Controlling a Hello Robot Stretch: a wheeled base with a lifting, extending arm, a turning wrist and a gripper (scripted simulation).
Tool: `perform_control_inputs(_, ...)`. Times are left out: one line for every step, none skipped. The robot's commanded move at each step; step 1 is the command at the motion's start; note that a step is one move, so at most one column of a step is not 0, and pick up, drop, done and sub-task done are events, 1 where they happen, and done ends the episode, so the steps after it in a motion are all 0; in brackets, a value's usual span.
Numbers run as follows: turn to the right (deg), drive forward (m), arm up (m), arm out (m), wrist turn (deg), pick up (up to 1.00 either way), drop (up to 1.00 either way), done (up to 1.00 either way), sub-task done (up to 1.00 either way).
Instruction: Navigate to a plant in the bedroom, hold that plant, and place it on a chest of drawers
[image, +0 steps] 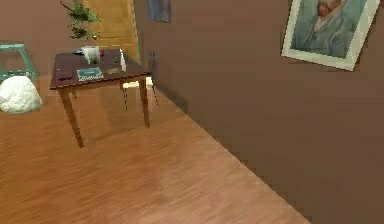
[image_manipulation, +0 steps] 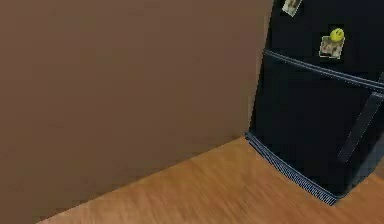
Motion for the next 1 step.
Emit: perform_control_inputs(-33.0, 0.00, 0.00, 0.00, 0.0, 0.00, 0.00, 0.00, 0.00)
